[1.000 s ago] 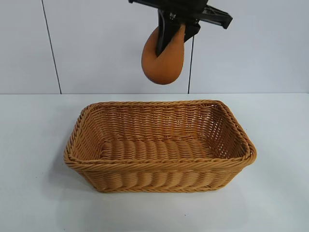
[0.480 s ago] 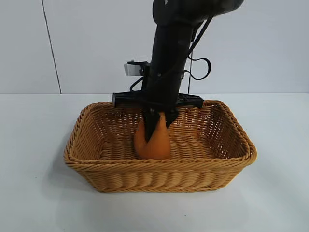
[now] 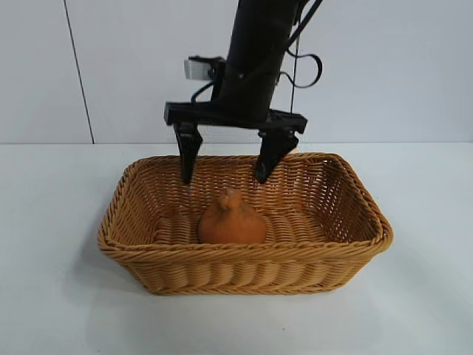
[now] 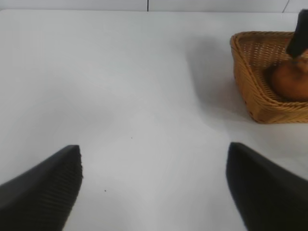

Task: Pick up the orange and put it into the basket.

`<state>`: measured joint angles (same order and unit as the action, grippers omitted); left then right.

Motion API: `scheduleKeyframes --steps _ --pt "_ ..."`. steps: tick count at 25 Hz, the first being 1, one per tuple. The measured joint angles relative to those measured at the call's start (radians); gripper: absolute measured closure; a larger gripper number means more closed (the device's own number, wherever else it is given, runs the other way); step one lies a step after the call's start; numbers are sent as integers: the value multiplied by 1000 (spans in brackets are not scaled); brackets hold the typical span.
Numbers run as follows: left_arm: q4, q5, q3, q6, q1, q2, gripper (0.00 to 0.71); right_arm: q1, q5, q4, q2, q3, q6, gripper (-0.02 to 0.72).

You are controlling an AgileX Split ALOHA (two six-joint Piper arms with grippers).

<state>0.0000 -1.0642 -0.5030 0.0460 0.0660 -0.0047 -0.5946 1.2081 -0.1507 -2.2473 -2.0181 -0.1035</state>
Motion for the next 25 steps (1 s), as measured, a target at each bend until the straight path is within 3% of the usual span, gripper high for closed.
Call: scheduleKeyframes --steps 4,9,14,25 --pt "0 0 0 0 0 0 128 0 1 55 47 -97 -5 20" --pt "0 0 0 0 0 0 128 23 5 233 88 -122 -56 20" --pt "0 0 0 0 0 0 128 148 7 250 87 -107 -61 20" --pt "0 0 0 0 0 0 128 549 12 244 87 12 -26 20"
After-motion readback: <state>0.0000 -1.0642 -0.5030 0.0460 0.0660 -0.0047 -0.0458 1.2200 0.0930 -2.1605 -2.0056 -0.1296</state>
